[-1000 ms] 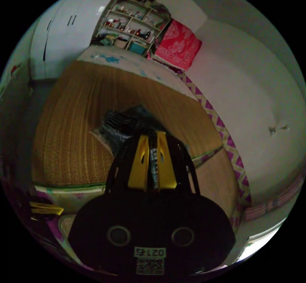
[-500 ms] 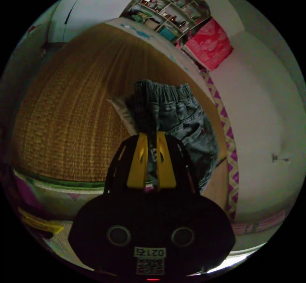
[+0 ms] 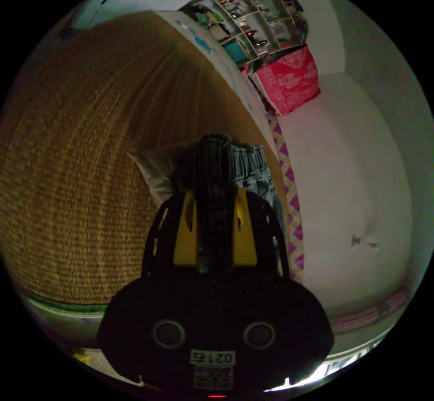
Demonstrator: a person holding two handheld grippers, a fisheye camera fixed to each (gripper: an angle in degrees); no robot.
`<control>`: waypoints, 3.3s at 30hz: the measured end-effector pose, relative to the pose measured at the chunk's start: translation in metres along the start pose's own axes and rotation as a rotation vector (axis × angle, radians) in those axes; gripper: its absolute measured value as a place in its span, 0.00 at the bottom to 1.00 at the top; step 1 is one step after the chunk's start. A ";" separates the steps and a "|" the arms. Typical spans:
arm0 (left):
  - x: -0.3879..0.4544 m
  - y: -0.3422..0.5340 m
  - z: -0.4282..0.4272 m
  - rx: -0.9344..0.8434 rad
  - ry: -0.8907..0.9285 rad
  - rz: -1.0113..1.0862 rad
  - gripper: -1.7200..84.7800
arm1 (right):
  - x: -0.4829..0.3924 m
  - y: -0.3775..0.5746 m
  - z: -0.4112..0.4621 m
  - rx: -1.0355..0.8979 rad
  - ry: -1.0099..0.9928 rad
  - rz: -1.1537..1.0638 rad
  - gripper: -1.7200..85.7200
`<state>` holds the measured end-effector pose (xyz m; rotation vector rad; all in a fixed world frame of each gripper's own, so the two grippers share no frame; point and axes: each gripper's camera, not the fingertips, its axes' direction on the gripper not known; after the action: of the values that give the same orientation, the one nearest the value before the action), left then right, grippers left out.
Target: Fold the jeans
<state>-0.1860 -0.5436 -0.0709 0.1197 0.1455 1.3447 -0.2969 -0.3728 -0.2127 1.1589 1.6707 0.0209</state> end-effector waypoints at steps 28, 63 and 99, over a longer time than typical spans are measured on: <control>0.047 -0.026 0.005 -0.010 0.177 -0.067 0.02 | 0.064 0.409 -0.230 -0.190 -0.284 0.190 0.11; 0.281 -0.143 0.155 -0.128 0.220 0.538 0.13 | 0.023 1.421 -0.389 0.110 -0.313 2.068 0.07; -0.301 -0.329 0.001 0.216 -0.093 -0.393 0.02 | -0.088 1.652 -0.463 0.235 -0.472 2.174 0.07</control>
<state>0.0649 -0.9102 -0.1153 0.3189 0.2231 0.9267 0.4607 0.6731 0.9204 2.3091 -0.5747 0.8081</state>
